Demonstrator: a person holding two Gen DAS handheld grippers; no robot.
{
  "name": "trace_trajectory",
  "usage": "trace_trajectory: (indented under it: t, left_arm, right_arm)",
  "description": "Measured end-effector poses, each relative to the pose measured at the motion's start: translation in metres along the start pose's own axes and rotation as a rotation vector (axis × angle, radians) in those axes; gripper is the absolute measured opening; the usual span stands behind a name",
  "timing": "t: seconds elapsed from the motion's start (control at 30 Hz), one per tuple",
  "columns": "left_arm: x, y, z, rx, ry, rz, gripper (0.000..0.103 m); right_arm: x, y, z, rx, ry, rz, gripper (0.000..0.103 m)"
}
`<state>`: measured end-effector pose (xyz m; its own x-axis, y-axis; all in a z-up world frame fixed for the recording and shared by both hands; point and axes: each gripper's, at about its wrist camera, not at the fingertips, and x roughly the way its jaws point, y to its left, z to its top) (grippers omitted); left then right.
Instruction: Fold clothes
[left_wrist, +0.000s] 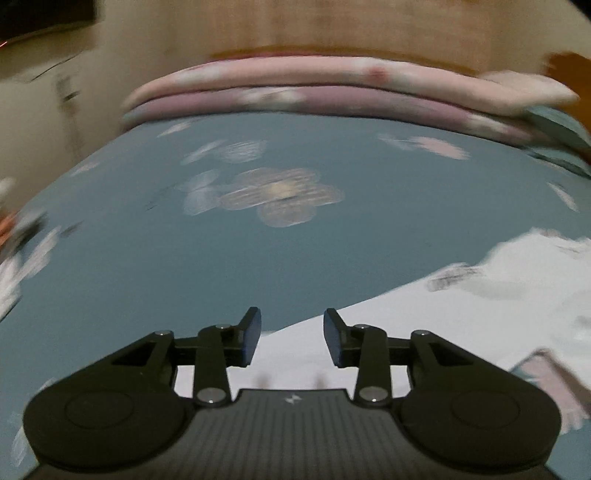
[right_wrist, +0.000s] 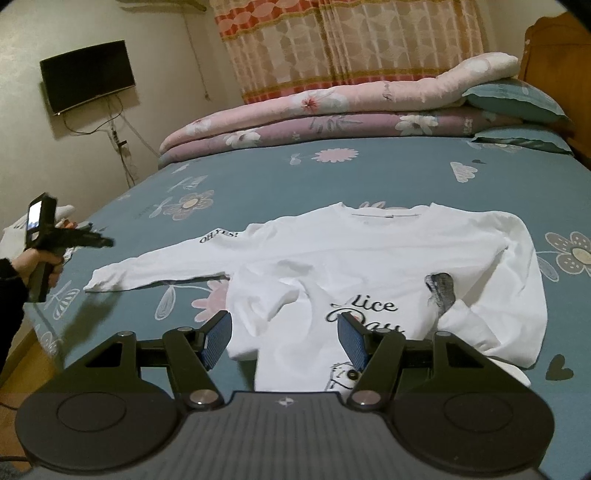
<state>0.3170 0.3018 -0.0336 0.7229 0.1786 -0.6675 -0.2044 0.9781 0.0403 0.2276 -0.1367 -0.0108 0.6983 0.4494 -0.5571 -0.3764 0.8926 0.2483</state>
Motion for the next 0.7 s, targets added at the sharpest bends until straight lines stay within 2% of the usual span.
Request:
trace_trajectory:
  t: [0.07, 0.17, 0.37, 0.47, 0.6, 0.7]
  left_arm:
    - [0.013, -0.030, 0.010, 0.047, -0.002, -0.062, 0.041]
    - [0.016, -0.074, 0.006, 0.120, 0.017, -0.134, 0.043]
    - [0.023, -0.161, -0.001, 0.266, 0.056, -0.278, 0.052]
    - [0.004, -0.194, -0.013, 0.349, 0.059, -0.320, 0.058]
    - [-0.026, -0.227, -0.024, 0.383, 0.050, -0.390, 0.067]
    - [-0.047, -0.244, -0.031, 0.385, 0.046, -0.436, 0.069]
  right_arm:
    - [-0.001, -0.006, -0.001, 0.007, -0.003, -0.013, 0.068]
    - [-0.002, -0.017, -0.002, 0.029, -0.004, -0.035, 0.068]
    - [-0.006, -0.042, -0.011, 0.067, 0.001, -0.082, 0.069]
    - [-0.010, -0.053, -0.018, 0.088, -0.002, -0.096, 0.069]
    - [-0.014, -0.066, -0.029, 0.106, 0.005, -0.129, 0.069]
    - [-0.017, -0.081, -0.040, 0.132, 0.003, -0.153, 0.069]
